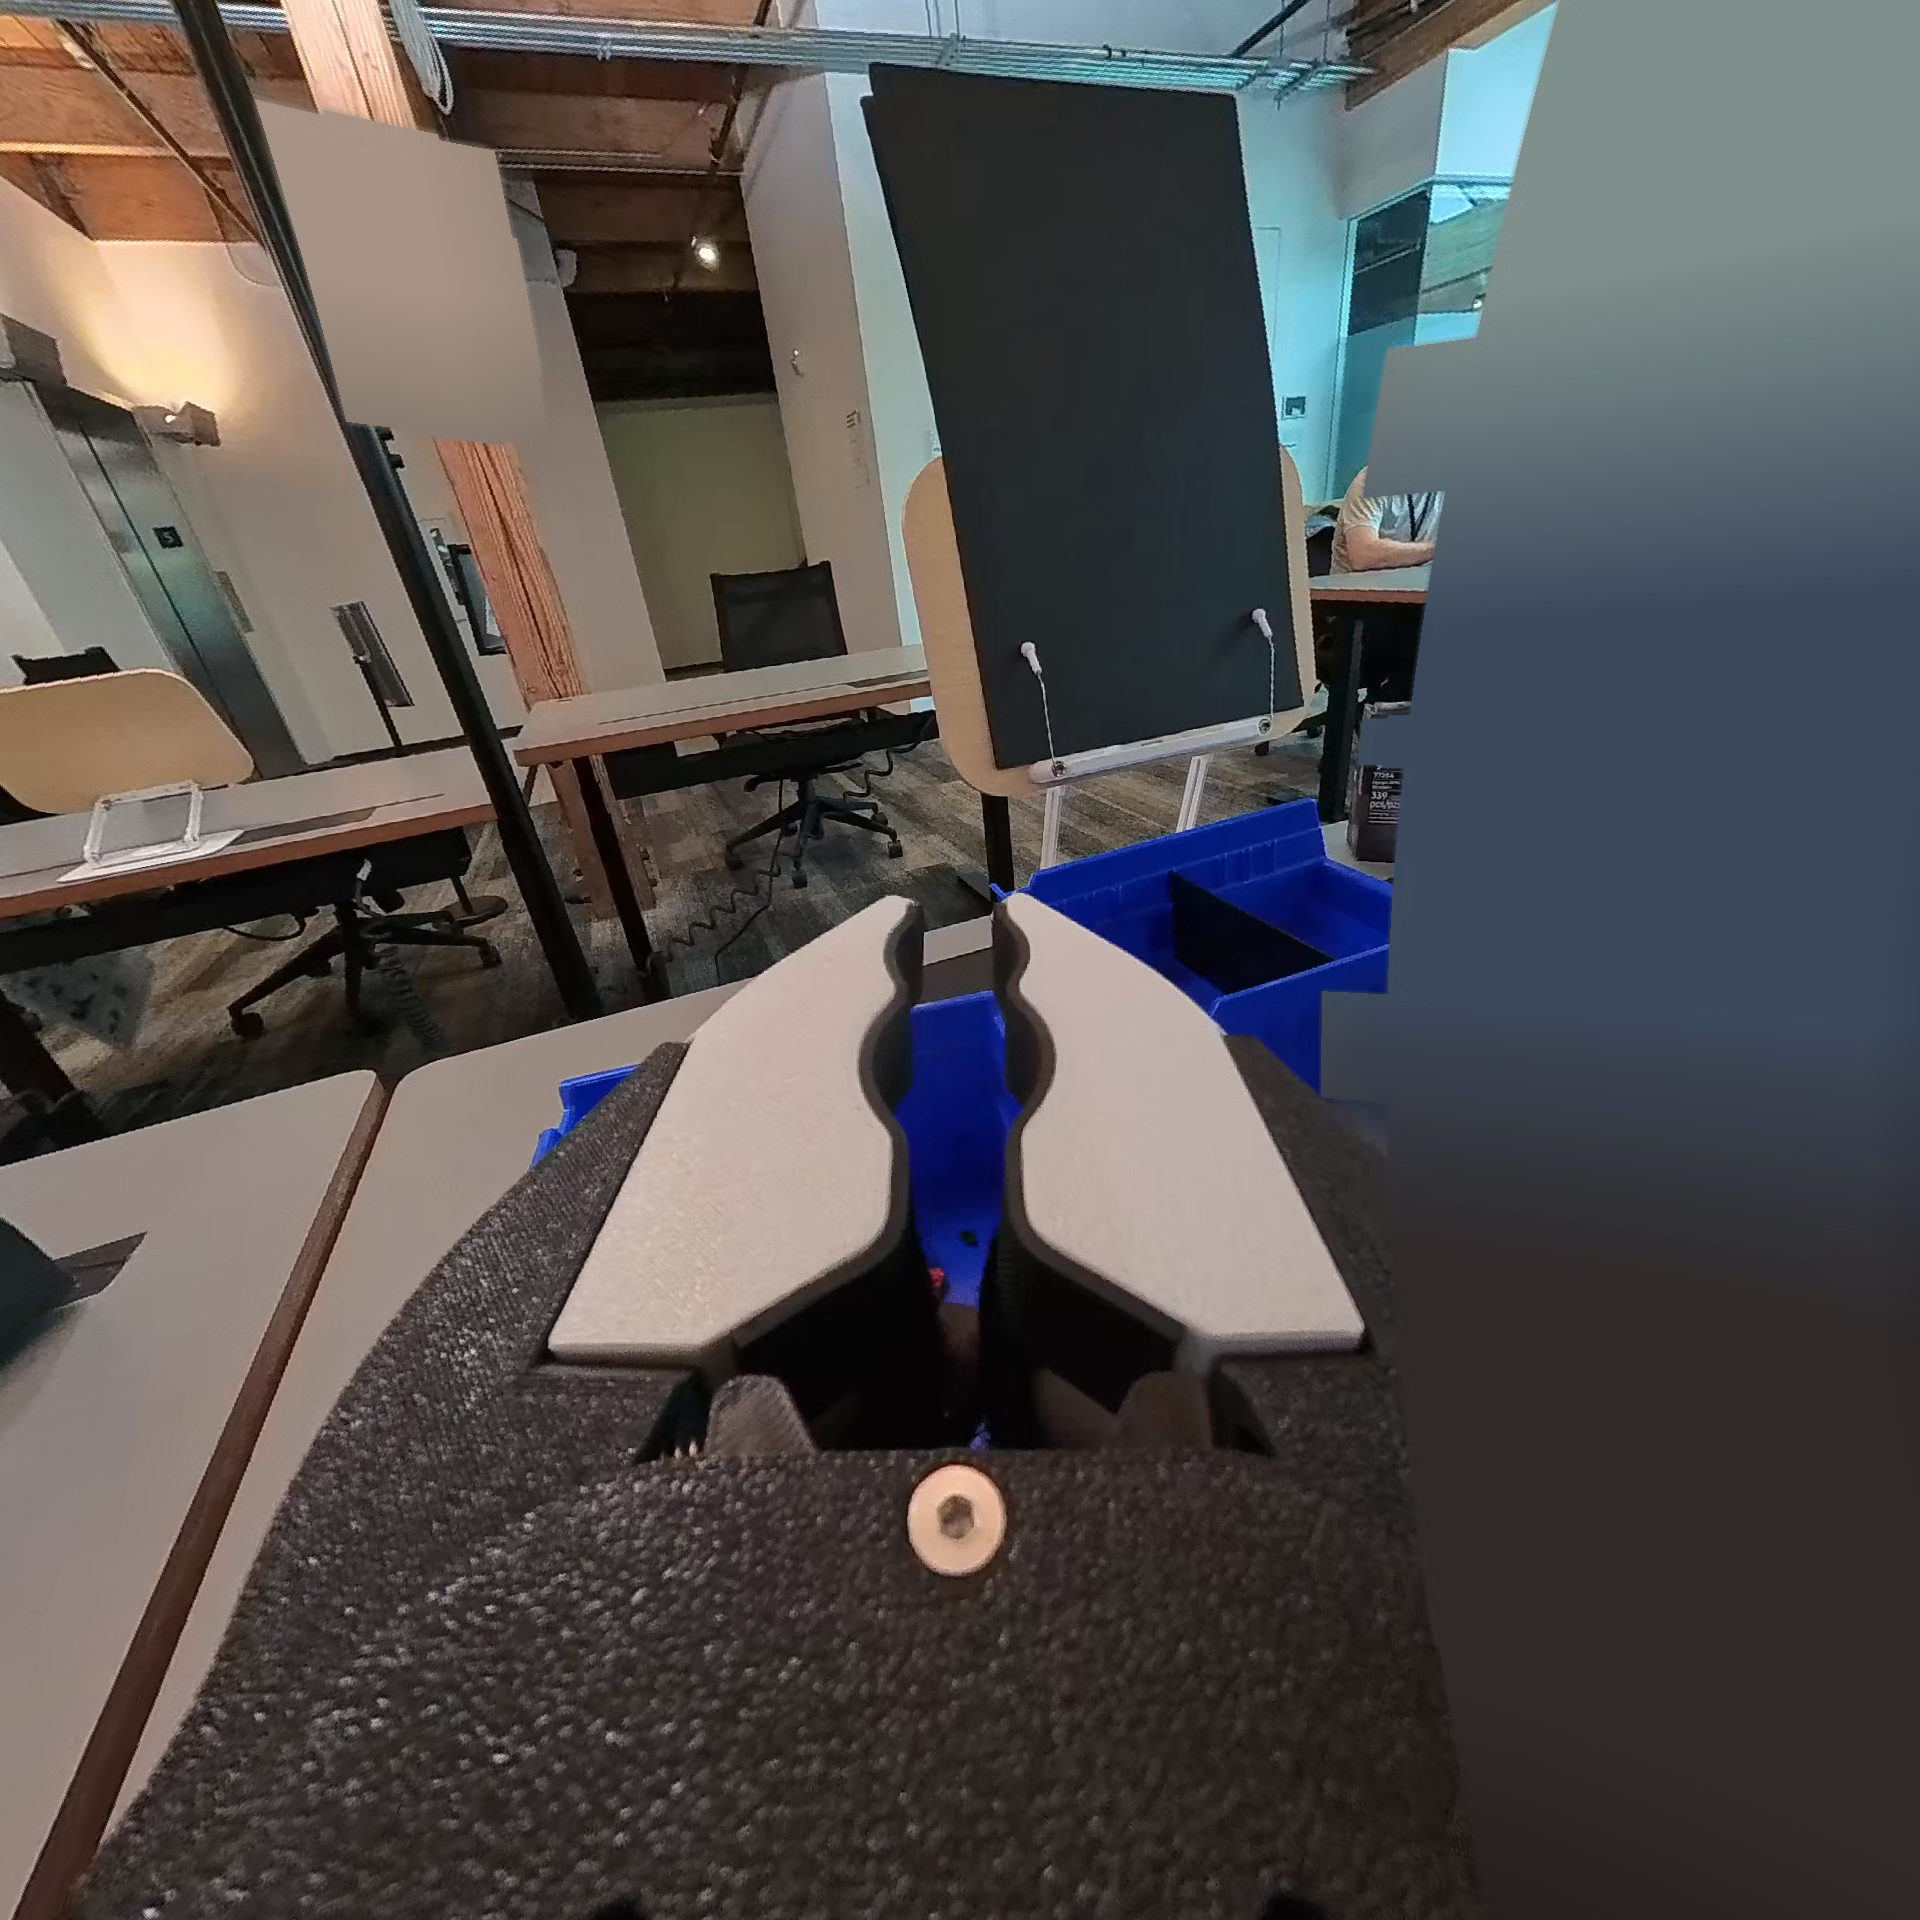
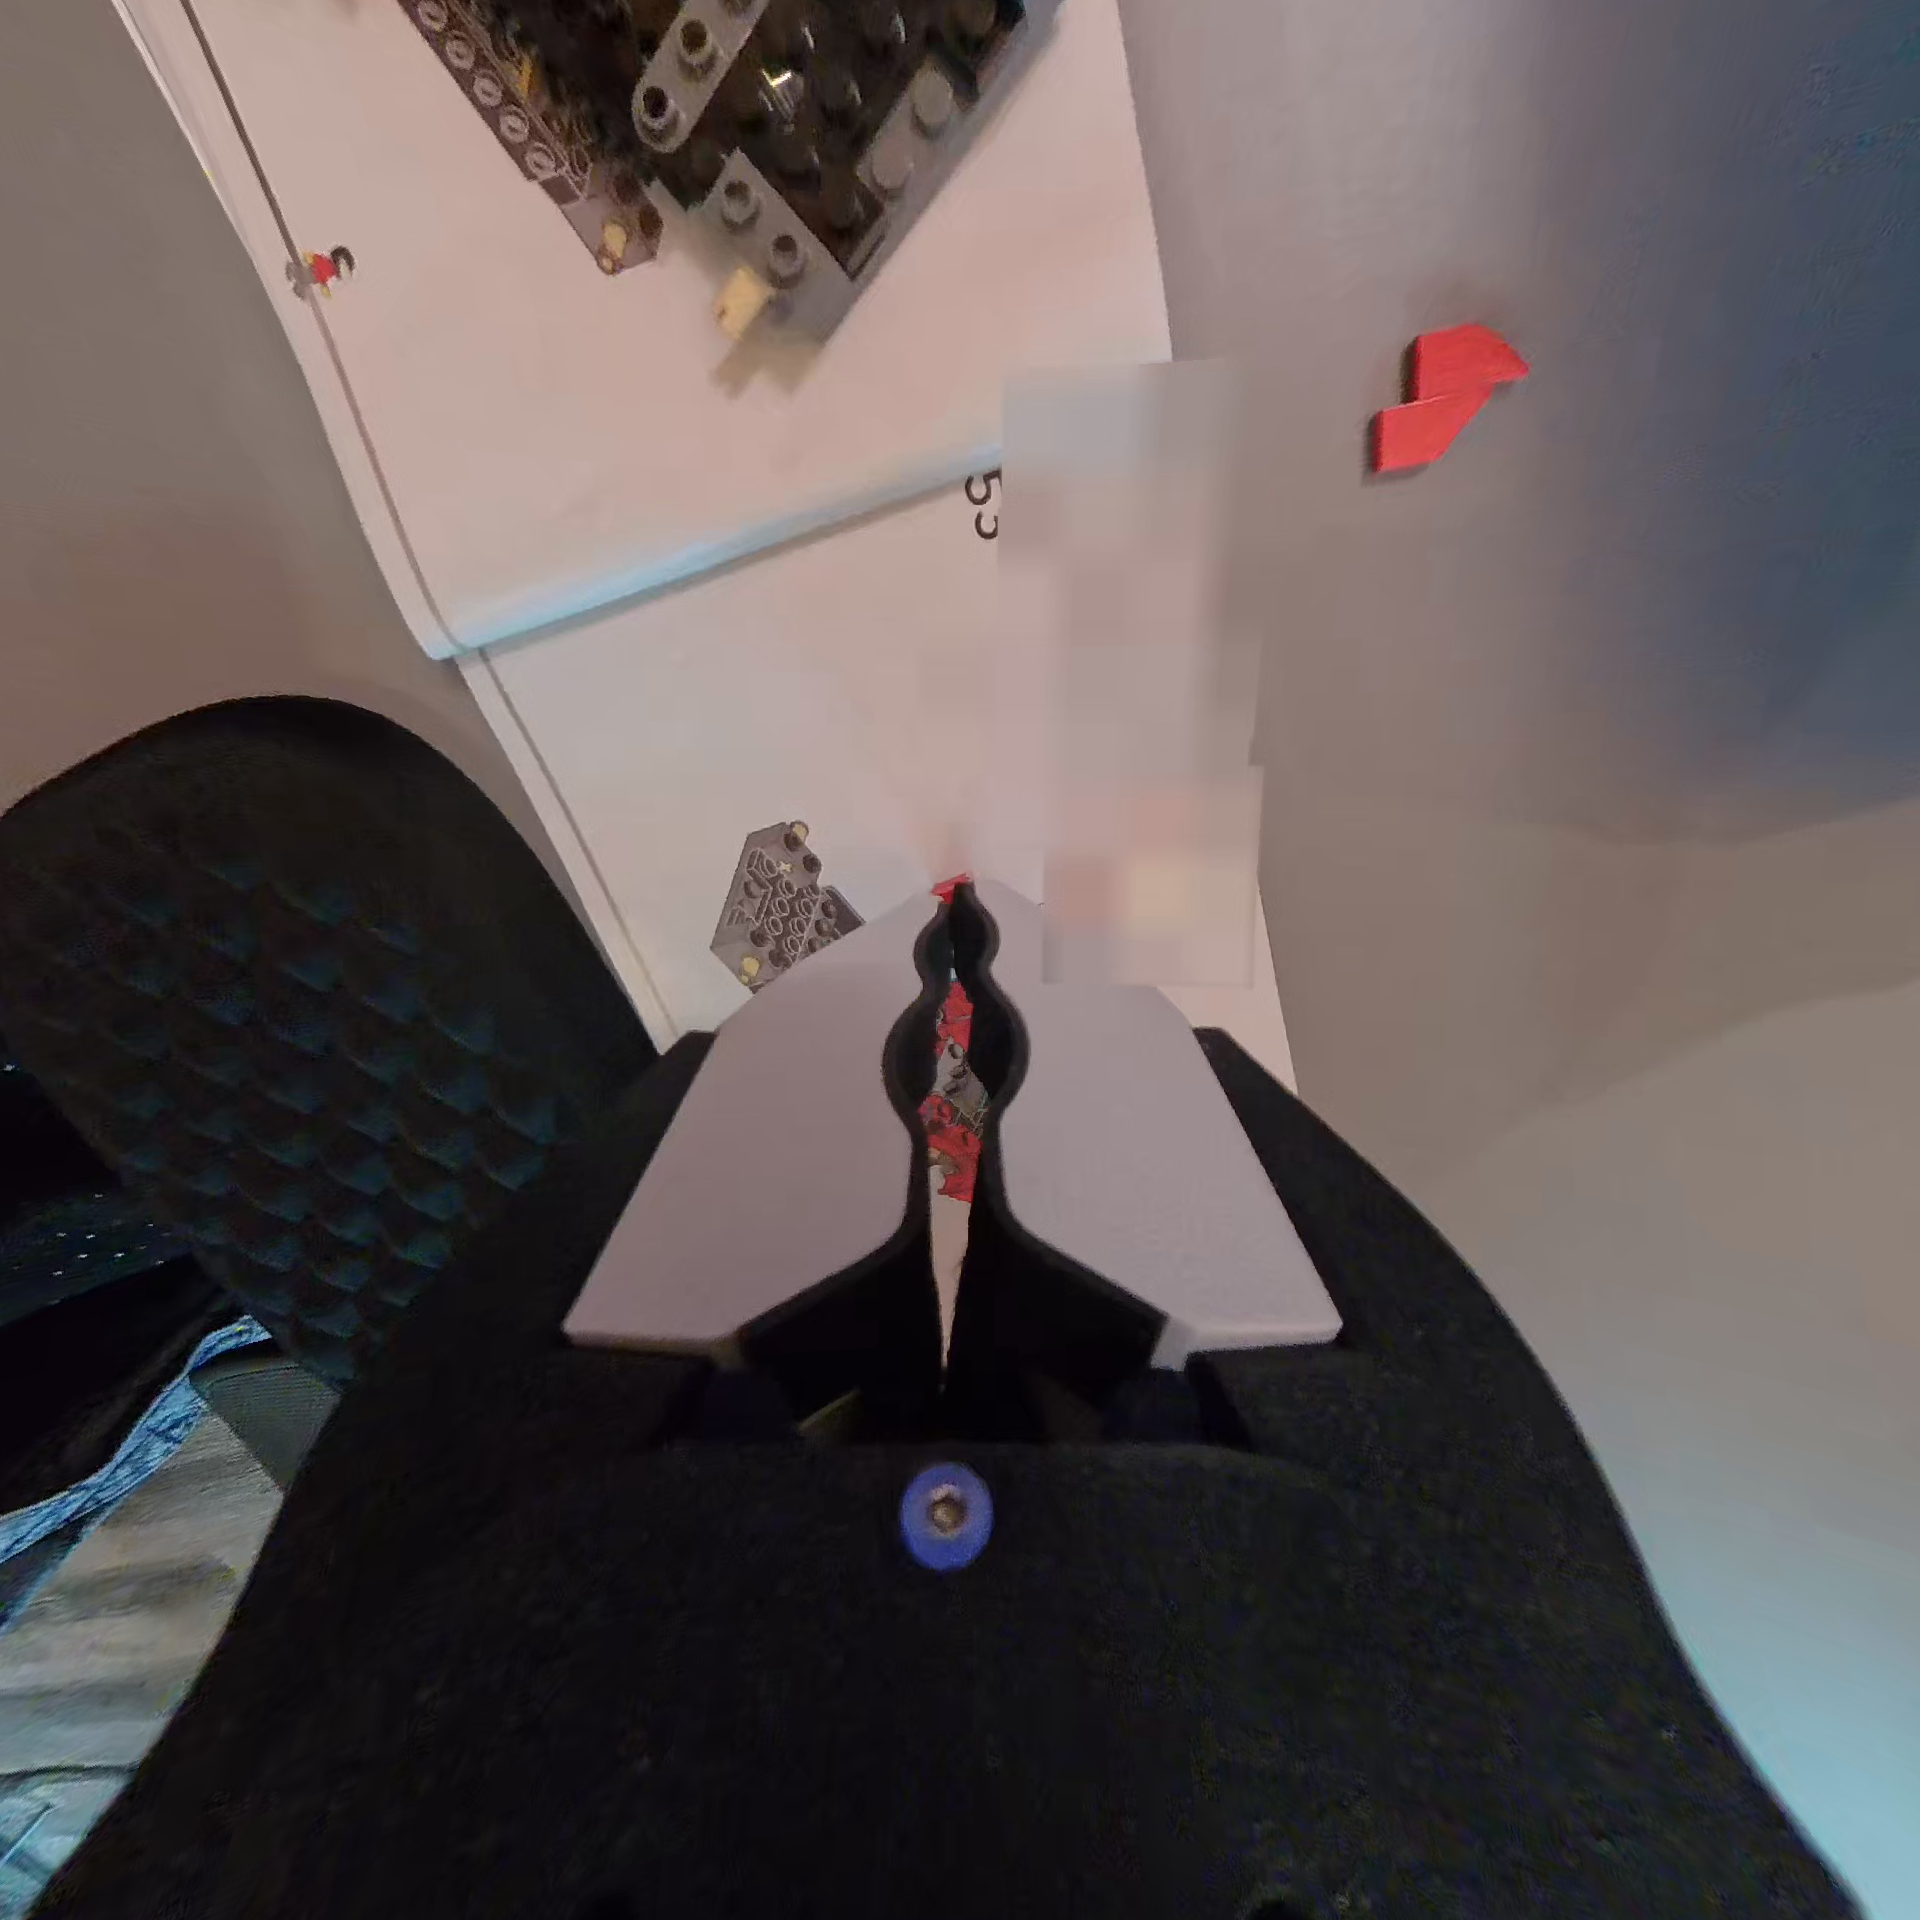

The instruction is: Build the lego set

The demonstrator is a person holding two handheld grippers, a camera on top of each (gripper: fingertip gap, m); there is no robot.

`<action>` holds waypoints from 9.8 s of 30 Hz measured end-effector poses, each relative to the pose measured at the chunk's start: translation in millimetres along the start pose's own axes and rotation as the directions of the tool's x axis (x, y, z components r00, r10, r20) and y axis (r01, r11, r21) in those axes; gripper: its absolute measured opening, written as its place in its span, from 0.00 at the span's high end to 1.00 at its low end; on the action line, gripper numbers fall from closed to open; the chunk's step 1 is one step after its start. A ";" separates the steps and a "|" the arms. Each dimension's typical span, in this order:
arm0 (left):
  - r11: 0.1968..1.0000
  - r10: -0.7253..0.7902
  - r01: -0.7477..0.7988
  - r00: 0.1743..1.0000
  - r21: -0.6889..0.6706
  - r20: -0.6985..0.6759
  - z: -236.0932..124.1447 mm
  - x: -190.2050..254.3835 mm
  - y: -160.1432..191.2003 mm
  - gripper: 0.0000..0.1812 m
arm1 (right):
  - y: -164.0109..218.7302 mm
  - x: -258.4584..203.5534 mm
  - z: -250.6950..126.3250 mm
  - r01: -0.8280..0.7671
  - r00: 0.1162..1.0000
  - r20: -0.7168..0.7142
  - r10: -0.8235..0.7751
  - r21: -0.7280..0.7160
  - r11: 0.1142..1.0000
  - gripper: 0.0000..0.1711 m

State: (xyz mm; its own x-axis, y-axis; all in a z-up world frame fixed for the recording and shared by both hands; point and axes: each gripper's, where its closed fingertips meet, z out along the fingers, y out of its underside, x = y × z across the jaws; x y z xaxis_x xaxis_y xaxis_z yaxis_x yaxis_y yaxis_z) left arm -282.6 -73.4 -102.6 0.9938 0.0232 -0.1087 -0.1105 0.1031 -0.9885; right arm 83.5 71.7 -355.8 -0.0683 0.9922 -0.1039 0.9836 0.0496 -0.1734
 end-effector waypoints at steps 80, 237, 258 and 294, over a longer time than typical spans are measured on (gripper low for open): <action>0.972 0.178 -0.207 0.959 -0.113 -0.222 30.3 110.6 -8.1 0.90 | -82.6 -76.1 -22.4 0.360 0.924 -0.042 -0.380 0.426 0.830 0.95; 0.889 -0.349 0.074 0.750 -0.452 -0.562 20.5 213.2 165.7 0.66 | -76.2 -54.2 -44.3 0.168 0.983 -0.057 -0.175 0.663 0.730 0.95; 0.910 -0.281 -0.002 0.733 -0.415 -0.620 13.3 222.8 166.3 0.66 | -130.9 -74.7 18.4 0.555 0.825 0.011 -0.565 0.175 0.814 0.95; 0.797 -0.411 -0.057 0.678 -0.601 -0.609 9.6 233.5 194.9 0.77 | -132.4 -73.2 23.8 0.614 0.774 -0.023 -0.633 -0.222 0.758 0.95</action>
State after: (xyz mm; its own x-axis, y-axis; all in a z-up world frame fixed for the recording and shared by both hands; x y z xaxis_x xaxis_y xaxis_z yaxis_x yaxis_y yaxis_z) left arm -72.2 -38.4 -319.7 0.7263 -0.6327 0.2686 -0.1374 -0.5166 -0.8451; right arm -45.8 -10.2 -348.6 -0.6717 0.7390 0.0516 0.7406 0.6716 0.0220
